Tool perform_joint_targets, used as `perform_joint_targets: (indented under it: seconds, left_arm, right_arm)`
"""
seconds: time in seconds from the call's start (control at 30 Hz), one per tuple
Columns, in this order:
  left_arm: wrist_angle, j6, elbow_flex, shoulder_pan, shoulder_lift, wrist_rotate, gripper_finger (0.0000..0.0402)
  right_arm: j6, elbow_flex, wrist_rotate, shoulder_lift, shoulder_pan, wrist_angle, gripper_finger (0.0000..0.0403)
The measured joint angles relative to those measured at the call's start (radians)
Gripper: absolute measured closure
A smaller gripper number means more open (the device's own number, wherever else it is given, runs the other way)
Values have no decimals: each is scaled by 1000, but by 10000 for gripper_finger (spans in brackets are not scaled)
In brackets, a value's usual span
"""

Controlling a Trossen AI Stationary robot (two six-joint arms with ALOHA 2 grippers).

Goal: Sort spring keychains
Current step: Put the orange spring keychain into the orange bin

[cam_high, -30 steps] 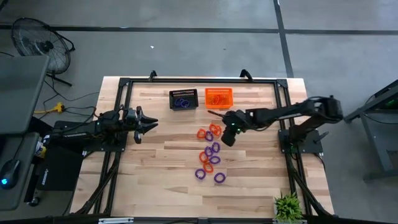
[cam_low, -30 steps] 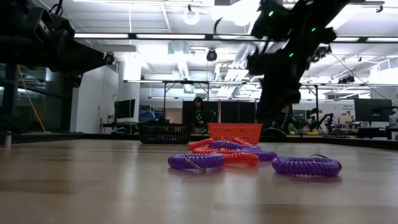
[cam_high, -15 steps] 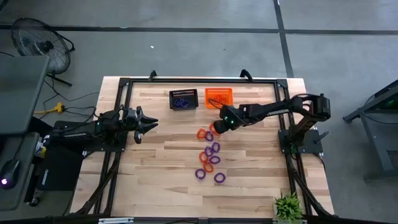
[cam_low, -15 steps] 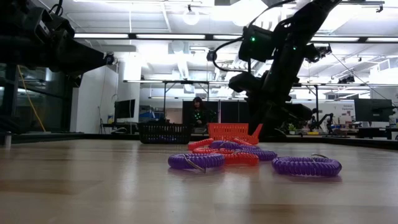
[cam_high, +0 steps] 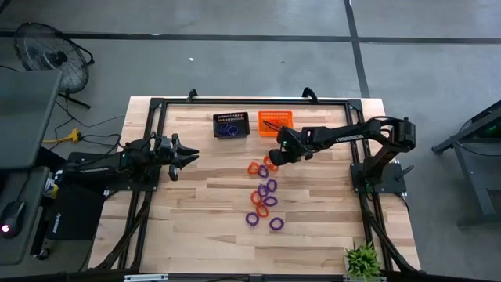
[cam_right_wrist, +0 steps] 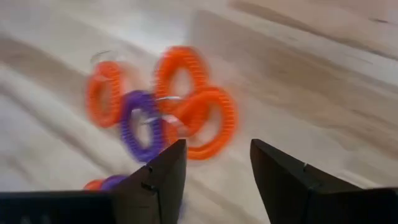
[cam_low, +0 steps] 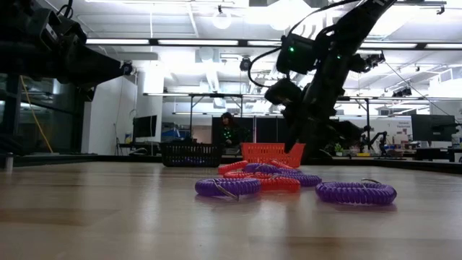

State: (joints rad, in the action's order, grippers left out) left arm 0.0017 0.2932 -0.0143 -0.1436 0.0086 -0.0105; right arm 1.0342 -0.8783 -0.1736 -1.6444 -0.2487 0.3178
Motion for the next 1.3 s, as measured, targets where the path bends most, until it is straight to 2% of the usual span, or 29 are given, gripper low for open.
perform_joint_targets:
  seconds: [0.13,0.33,0.4,0.67,0.97,1.3]
  left_arm:
    - [0,0,0,0,0,0,302]
    - [0,0,0,0,0,0,302]
    - [0,0,0,0,0,0,302]
    - [0,0,0,0,0,0,302]
    - [0,0,0,0,0,0,302]
    - [0,0,0,0,0,0,302]
  right_arm:
    - [-30,-64,11,0,10,44,219]
    - [-62,-178,100,0,6,325,218]
    - [-67,-191,104,-1,2,365,217]
    - [-56,-197,23,-94,0,375,217]
    - [-93,-266,34,-173,1,369,217]
    - [-101,-276,45,-238,1,349,224]
